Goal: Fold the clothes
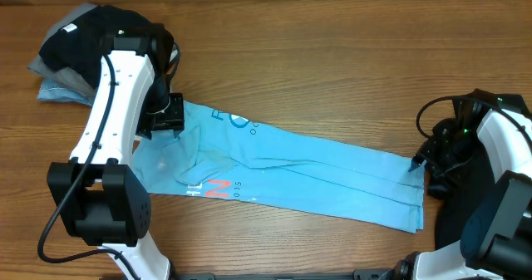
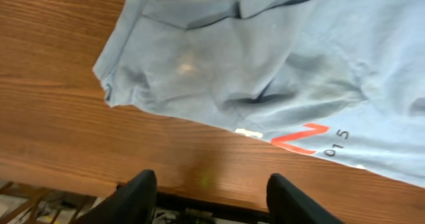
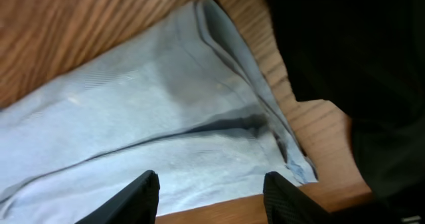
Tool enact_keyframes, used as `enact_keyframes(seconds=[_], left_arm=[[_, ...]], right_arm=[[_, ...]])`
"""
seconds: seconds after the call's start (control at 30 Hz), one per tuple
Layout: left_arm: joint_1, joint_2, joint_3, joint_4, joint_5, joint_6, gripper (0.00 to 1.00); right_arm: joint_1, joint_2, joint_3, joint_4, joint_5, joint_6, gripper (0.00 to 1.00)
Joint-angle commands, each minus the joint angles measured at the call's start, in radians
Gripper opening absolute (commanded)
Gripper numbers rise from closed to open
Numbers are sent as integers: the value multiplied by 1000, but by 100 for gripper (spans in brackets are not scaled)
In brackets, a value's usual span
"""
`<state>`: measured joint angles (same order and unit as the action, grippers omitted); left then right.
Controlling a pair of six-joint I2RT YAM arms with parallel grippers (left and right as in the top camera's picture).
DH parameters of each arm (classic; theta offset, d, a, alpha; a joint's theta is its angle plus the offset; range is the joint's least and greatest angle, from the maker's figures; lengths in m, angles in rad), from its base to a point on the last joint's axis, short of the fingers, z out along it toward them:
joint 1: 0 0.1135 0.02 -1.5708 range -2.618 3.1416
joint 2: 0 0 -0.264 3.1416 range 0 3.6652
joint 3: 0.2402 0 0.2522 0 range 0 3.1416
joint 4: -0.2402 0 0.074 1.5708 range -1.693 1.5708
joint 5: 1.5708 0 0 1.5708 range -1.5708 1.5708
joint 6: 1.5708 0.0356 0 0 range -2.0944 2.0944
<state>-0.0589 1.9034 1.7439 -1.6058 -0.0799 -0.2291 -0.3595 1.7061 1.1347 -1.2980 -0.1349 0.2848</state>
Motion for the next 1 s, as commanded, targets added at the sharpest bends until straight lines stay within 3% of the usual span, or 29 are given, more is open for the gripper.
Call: enact_keyframes(seconds=[0.0,0.17,0.37,0.6,0.7,0.97], left_arm=[[2,-17,-34,24,36,-27,59],[2,-17,-151,117,79,-44,65],[1,-17,-345,322,232,-2,66],[2,-17,-409,479,137,-3,63],[2,-16,-409,468,88,-2,51],[0,-17,-409,240,141,-3,48]], right_arm=[[-3,-25,-2,8,-62,-5,54],[-3,-25,-2,8,-95,-31,56],[-3,-25,-2,1,-95,-31,56],[-3,-25,-2,19,-95,-27,58],[-3,-25,-2,26,-95,-27,58],[-3,-25,-2,42,-95,-27,58]])
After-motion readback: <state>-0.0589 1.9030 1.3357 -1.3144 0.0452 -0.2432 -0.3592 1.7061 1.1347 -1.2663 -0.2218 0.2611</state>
